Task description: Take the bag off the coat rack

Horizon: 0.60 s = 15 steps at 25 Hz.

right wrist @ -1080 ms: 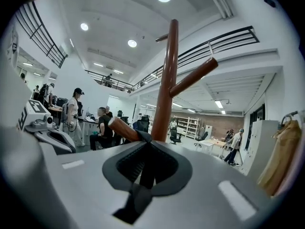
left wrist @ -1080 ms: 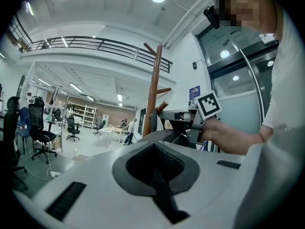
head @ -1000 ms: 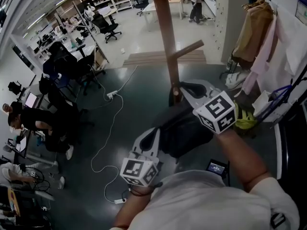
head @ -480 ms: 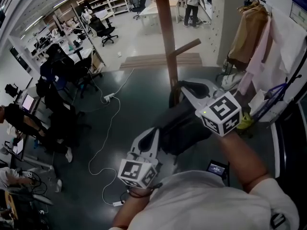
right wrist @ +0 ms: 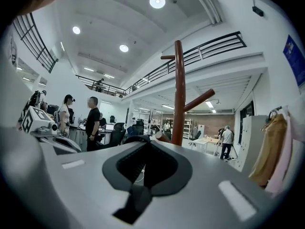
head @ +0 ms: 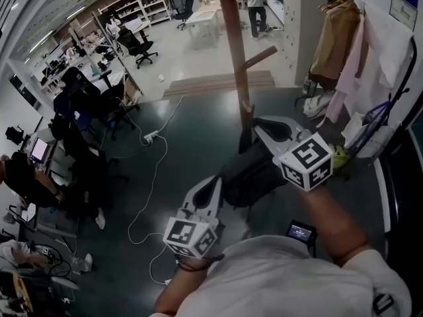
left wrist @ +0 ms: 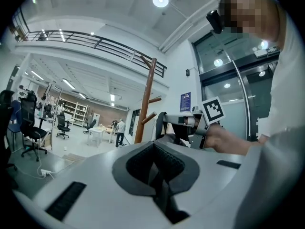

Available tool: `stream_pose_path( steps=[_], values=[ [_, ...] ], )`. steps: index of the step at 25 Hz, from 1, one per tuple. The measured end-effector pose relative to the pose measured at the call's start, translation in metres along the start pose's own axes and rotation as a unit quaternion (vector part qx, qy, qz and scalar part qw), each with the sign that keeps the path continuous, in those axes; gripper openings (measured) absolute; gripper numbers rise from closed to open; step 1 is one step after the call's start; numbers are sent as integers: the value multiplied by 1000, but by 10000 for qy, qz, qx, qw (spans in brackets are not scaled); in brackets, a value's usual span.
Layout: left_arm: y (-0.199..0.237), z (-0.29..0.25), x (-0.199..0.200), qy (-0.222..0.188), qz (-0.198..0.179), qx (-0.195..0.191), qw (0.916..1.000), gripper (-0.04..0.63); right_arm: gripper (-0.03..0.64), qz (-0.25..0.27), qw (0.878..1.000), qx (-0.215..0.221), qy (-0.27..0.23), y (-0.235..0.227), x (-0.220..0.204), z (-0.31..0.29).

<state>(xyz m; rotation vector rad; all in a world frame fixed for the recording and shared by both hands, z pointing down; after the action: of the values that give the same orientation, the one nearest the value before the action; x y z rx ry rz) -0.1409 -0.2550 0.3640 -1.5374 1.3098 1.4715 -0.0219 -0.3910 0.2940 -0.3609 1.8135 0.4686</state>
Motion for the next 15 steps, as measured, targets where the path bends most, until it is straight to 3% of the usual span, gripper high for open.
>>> stream_pose_path(
  steps=[15],
  values=[
    [17, 106, -21, 92, 22, -240, 9997, 2, 23, -454, 9985, -207, 217, 119, -25, 17]
  ],
)
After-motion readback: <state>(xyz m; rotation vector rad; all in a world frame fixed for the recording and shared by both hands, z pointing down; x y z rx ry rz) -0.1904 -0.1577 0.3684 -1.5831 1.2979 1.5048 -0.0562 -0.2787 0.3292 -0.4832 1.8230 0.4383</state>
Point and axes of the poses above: the fingertips, and each gripper's own axes: z backward along the fingers, y to its left, x out of its top, the point moved 4 cm from there along z, backward along the fingers, and after that the axes turned 10 degrees about y, right-handed, at the moved point
